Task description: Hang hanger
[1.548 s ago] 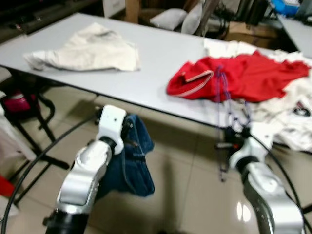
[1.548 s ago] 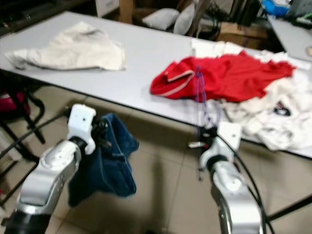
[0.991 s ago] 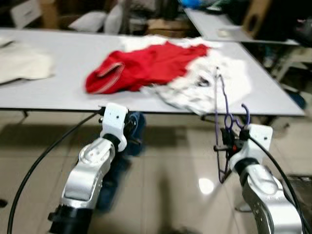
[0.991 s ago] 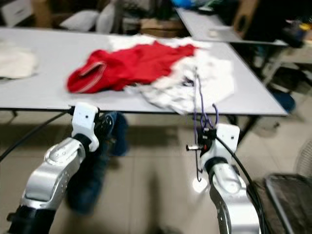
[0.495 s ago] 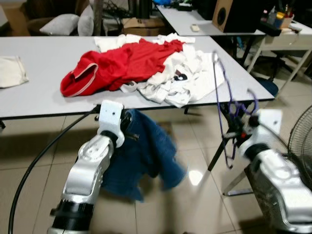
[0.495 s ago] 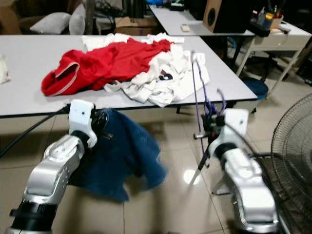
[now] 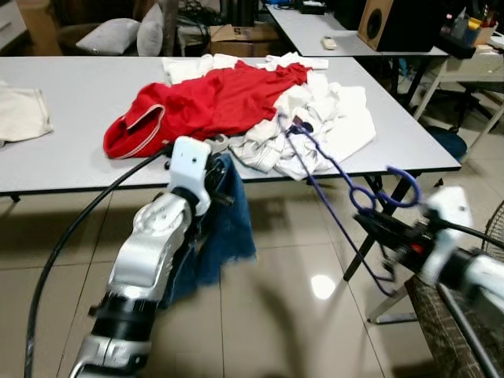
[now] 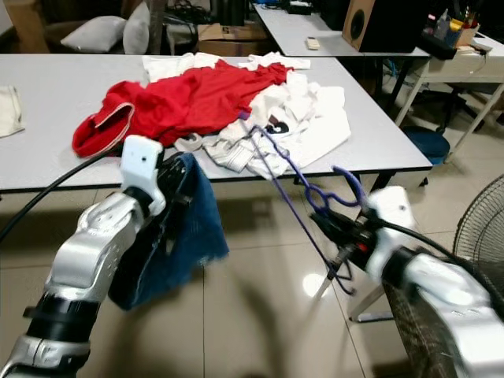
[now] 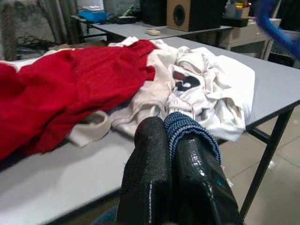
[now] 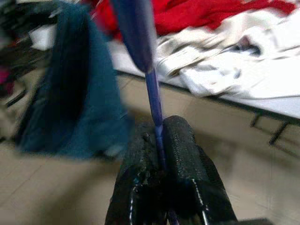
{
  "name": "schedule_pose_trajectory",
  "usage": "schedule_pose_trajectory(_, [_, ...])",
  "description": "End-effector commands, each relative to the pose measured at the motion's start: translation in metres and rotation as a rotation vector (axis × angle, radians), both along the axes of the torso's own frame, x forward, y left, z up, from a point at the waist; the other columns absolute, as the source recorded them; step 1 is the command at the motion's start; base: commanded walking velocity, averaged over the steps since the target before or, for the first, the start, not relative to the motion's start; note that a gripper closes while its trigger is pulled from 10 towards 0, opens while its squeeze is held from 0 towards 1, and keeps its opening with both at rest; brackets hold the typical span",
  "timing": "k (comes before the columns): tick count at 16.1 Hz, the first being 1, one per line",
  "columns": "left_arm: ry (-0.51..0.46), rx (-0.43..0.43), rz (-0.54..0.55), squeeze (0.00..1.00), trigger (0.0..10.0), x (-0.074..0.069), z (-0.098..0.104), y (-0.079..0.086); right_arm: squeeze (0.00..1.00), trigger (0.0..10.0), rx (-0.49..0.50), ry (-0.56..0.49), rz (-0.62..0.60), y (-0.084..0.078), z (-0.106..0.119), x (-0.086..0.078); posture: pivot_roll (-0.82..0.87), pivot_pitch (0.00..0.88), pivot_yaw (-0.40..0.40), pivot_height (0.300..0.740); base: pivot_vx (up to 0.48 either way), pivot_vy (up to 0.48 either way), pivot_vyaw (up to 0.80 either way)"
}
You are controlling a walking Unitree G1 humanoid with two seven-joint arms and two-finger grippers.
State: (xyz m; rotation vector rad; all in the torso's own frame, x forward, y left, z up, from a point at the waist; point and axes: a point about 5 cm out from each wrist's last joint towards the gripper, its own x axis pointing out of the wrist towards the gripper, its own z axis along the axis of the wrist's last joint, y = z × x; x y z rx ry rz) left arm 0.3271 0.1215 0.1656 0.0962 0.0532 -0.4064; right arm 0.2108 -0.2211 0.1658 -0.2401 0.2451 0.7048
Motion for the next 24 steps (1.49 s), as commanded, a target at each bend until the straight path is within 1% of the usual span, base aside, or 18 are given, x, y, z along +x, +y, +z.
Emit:
schedule_pose_trajectory(1, [-0.045,0.0,-0.013,0.0,10.0,0.006,0.012,0.0,0.0,10.0,0.008,-0.021,0.067,-0.003,0.013,-0.006,-0.04,0.0,-0.03,0.74,0.401,0.0,0.0])
schedule_pose_trajectory(2, [-0.052,0.003,-0.023,0.0,10.0,0.009,0.015,0.0,0.0,10.0,0.008,-0.007,0.091,-0.005,0.015,-0.009,-0.04,0.0,-0.03,0.74,0.401,0.0,0.0])
schedule_pose_trajectory(3, [-0.064,0.022,-0.049,0.0,10.0,0.019,0.023,-0.002,0.0,10.0,0.032,0.024,0.154,-0.008,0.024,-0.018,-0.04,0.0,-0.029,0.74,0.398,0.0,0.0])
schedule_pose_trajectory(5, [-0.076,0.044,-0.043,0.0,10.0,0.031,0.03,0.0,0.0,10.0,0.056,0.047,0.214,-0.007,0.033,-0.025,-0.04,0.0,-0.027,0.74,0.399,0.0,0.0])
schedule_pose_trajectory(7, [-0.112,0.046,-0.051,0.0,10.0,0.044,0.046,0.001,0.0,10.0,0.056,0.088,0.282,-0.005,0.035,-0.033,-0.05,0.0,-0.028,0.74,0.399,0.0,0.0])
schedule_pose_trajectory(8, [-0.125,0.044,-0.058,0.0,10.0,0.047,0.052,0.001,0.0,10.0,0.053,0.1,0.293,-0.003,0.034,-0.034,-0.04,0.0,-0.029,0.74,0.398,0.0,0.0])
schedule_pose_trajectory(9, [-0.15,0.038,-0.076,0.0,10.0,0.051,0.063,0.0,0.0,10.0,0.043,0.121,0.306,-0.002,0.032,-0.036,-0.04,0.0,-0.029,0.74,0.398,0.0,0.0])
schedule_pose_trajectory(10, [-0.165,0.033,-0.085,0.0,10.0,0.054,0.069,-0.001,0.0,10.0,0.04,0.133,0.308,-0.001,0.03,-0.036,-0.04,0.0,-0.029,0.74,0.401,0.0,0.0])
schedule_pose_trajectory(11, [-0.202,-0.012,-0.124,0.0,10.0,0.059,0.089,-0.007,0.0,10.0,0.019,0.159,0.311,-0.001,0.026,-0.037,-0.04,0.0,-0.031,0.74,0.398,0.0,0.0])
schedule_pose_trajectory(12, [-0.219,-0.027,-0.149,0.0,10.0,0.061,0.098,-0.011,0.0,10.0,0.0,0.165,0.307,-0.002,0.025,-0.037,-0.04,0.0,-0.031,0.74,0.398,0.0,0.0])
schedule_pose_trajectory(15, [-0.25,-0.04,-0.228,0.0,10.0,0.059,0.109,-0.026,0.0,10.0,-0.061,0.168,0.3,0.001,0.019,-0.033,-0.04,0.0,-0.025,0.74,0.398,0.0,0.0])
schedule_pose_trajectory(16, [-0.262,-0.055,-0.259,0.0,10.0,0.057,0.113,-0.033,0.0,10.0,-0.077,0.147,0.299,0.007,0.017,-0.029,-0.04,0.0,-0.025,0.74,0.398,0.0,0.0])
schedule_pose_trajectory(18, [-0.275,-0.076,-0.294,0.0,10.0,0.054,0.117,-0.039,0.0,10.0,-0.074,0.107,0.28,0.013,0.017,-0.021,-0.04,0.0,-0.029,0.74,0.399,0.0,0.0])
schedule_pose_trajectory(19, [-0.285,-0.093,-0.33,0.0,10.0,0.05,0.122,-0.044,0.0,10.0,-0.078,0.078,0.281,0.017,0.019,-0.015,-0.04,0.0,-0.034,0.74,0.398,0.0,0.0])
schedule_pose_trajectory(22, [-0.316,-0.11,-0.442,0.0,10.0,0.037,0.13,-0.06,0.0,10.0,-0.063,0.039,0.307,0.027,0.023,-0.007,-0.03,0.0,-0.047,0.74,0.394,0.0,0.0])
schedule_pose_trajectory(23, [-0.334,-0.118,-0.502,0.0,10.0,0.028,0.133,-0.07,0.0,10.0,-0.089,0.014,0.298,0.029,0.023,0.001,-0.03,0.0,-0.048,0.74,0.382,0.0,0.0])
schedule_pose_trajectory(24, [-0.339,-0.12,-0.509,0.0,10.0,0.026,0.134,-0.071,0.0,10.0,-0.1,0.008,0.29,0.029,0.023,0.003,-0.03,0.0,-0.048,0.74,0.382,0.0,0.0])
